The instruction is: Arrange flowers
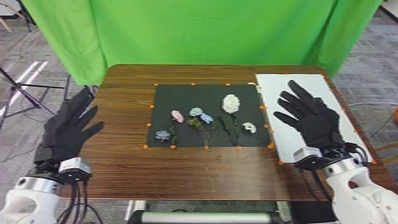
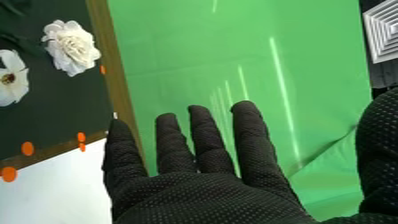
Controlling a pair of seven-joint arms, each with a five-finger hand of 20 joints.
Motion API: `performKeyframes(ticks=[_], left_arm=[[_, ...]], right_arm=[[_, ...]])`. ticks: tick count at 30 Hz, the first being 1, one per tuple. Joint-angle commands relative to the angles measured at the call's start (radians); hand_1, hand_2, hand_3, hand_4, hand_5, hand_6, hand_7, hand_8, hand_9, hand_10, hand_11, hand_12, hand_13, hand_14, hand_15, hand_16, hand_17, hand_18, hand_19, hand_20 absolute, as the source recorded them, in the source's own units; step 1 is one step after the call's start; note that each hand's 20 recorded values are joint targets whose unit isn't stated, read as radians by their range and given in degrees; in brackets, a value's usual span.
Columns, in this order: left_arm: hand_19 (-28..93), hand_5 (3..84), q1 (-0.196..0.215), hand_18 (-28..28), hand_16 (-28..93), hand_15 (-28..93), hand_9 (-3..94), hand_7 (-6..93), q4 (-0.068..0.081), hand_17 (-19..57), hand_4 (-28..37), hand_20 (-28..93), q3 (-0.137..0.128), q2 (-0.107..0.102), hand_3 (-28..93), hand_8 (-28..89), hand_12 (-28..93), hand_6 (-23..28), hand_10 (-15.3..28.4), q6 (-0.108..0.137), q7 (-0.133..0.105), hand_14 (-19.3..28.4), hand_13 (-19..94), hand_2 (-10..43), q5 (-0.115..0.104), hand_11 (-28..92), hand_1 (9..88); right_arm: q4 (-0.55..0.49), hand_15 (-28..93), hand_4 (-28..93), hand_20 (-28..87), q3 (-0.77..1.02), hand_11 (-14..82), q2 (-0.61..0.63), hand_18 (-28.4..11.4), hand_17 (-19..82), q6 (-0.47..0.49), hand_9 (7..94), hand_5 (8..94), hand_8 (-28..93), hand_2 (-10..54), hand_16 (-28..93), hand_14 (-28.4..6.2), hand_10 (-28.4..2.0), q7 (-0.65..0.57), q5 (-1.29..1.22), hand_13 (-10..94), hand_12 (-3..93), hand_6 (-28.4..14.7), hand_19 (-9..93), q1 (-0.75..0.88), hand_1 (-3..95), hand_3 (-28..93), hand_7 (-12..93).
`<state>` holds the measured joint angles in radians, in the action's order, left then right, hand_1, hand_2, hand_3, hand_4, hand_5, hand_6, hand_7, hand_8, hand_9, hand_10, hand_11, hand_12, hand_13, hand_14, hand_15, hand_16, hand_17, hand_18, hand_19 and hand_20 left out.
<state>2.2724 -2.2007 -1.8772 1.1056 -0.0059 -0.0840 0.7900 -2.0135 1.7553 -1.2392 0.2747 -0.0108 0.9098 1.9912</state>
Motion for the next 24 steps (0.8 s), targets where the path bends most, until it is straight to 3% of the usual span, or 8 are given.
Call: performKeyframes(ticks=[1,4,5,6,10,14,18,24], left_arm=[[33,17.7,0.012,21.6,12,1,13.2,14.8,-0.003,-17.9,-28.3,5,-0.006,0.022,66,-8,25,0.4,7.4,0.003,0.004,11.3,8,-5.3,0.008,-1,19.4],[33,17.7,0.036,21.5,12,2,13.3,14.7,-0.014,-17.8,-28.3,5,-0.022,0.04,66,-8,25,0.4,7.3,-0.004,0.043,11.2,8,-5.3,0.009,-1,19.3],[33,17.7,0.039,21.5,12,2,13.2,14.7,-0.018,-17.8,-28.3,5,-0.017,0.042,67,-8,25,0.5,7.3,0.016,0.044,11.2,8,-5.2,0.006,-1,19.4],[33,17.7,0.025,21.5,12,2,13.1,14.7,-0.009,-17.8,-28.3,5,-0.006,0.033,67,-8,25,0.5,7.3,0.029,0.018,11.2,8,-5.0,0.008,-1,19.7],[33,17.6,0.012,21.4,12,3,13.1,14.8,-0.014,-17.7,-28.3,6,-0.002,0.04,67,-8,26,0.6,7.4,0.032,0.06,11.2,8,-4.3,0.02,0,20.3],[34,17.6,0.027,21.2,12,4,13.0,15.1,-0.019,-17.6,-28.3,6,-0.013,0.046,67,-8,26,0.7,7.4,0.024,0.049,11.2,8,-3.9,0.014,0,20.9],[34,17.6,0.008,21.0,12,5,13.0,15.2,-0.01,-17.3,-28.3,6,0.005,0.046,68,-8,26,0.8,7.5,0.048,0.028,11.1,8,-3.8,0.004,1,21.2],[34,18.0,-0.011,20.2,11,6,13.2,15.6,-0.003,-16.7,-28.3,6,0.01,0.038,68,-8,25,0.8,7.7,0.041,0.027,11.1,8,-3.3,0.005,1,21.4]], right_arm=[[-0.007,-7,-24,15,-0.027,-1.1,-0.001,-18.6,-7,-0.034,24.2,25.4,-6,-1.0,37,-11.6,-12.6,0.003,0.004,16,22.7,-3.6,26,-0.008,9.6,78,6],[-0.01,-7,-24,15,-0.04,-0.9,-0.018,-18.6,-7,-0.042,24.6,25.6,-6,-0.9,37,-11.5,-12.6,-0.007,-0.004,16,22.8,-3.7,26,0.003,9.8,78,6],[-0.017,-7,-25,15,-0.043,-0.9,-0.027,-18.6,-6,-0.054,24.7,25.7,-6,-0.9,37,-11.6,-12.6,-0.009,-0.001,16,22.8,-3.7,26,0.009,9.9,78,6],[-0.015,-7,-25,15,-0.051,-0.8,-0.027,-18.6,-6,-0.056,24.8,25.8,-6,-0.9,37,-11.5,-12.6,0.013,0.001,16,22.9,-3.7,26,0.002,10.0,78,7],[-0.023,-7,-25,15,-0.049,-0.8,-0.029,-18.5,-5,-0.064,25.0,25.9,-6,-0.9,38,-11.6,-12.6,0.006,0.0,17,22.9,-3.6,27,0.018,10.2,78,7],[-0.022,-7,-25,14,-0.072,-0.7,-0.039,-17.0,-5,-0.083,25.3,26.2,-6,-0.9,37,-11.1,-12.3,0.037,-0.006,17,22.8,-3.7,25,0.008,10.3,79,7],[-0.019,-7,-25,14,-0.069,-0.4,-0.038,-14.6,-5,-0.074,26.4,27.5,-6,-0.8,37,-10.0,-11.6,0.028,-0.018,18,22.6,-3.6,22,0.008,10.7,79,8],[-0.011,-6,-25,14,-0.075,0.0,-0.042,-14.2,-3,-0.057,27.2,28.2,-7,-0.7,36,-9.5,-11.5,0.033,-0.019,20,22.1,-3.6,22,0.0,11.0,80,8]])
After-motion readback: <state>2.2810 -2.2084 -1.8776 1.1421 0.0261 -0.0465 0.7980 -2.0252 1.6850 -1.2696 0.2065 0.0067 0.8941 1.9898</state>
